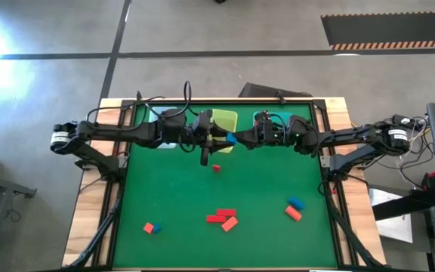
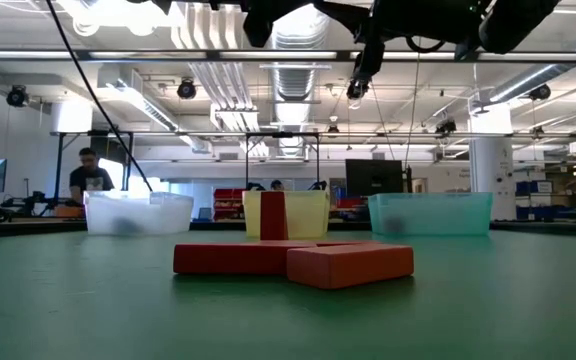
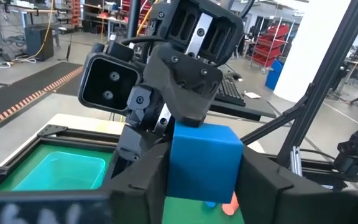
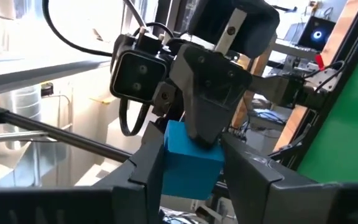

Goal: Sort & place blocks by color
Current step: Put the blue block into the white bin

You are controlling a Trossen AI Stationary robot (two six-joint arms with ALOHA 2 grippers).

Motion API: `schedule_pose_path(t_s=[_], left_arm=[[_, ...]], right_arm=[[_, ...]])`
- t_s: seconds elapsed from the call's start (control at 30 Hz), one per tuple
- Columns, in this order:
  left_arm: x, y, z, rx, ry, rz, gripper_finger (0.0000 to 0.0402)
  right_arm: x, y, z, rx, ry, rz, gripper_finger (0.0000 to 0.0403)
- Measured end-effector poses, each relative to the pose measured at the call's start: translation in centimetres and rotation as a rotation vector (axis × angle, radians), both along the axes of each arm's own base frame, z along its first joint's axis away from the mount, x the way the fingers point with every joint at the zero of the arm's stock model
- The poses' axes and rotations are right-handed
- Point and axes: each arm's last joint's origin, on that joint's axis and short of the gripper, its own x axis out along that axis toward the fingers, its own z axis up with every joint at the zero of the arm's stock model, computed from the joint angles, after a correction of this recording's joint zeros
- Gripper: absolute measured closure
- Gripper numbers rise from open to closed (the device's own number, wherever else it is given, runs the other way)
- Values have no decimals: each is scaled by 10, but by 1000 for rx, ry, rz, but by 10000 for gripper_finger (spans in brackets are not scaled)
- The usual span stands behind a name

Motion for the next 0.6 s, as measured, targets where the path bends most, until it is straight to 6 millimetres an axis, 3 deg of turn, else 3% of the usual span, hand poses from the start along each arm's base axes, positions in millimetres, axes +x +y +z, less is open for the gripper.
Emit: schedule_pose_path(t_s=[0.3, 0.47, 0.6], left_arm=[[-8, 3, -6, -26, 123, 10, 280], [-40, 20, -6, -47, 316, 146, 280], [-73, 41, -18, -91, 567, 384, 280]], right_arm=[[-2, -7, -4, 24, 64, -40, 192], [-8, -12, 4, 23, 36, -54, 172], [-14, -17, 9, 17, 16, -75, 169]])
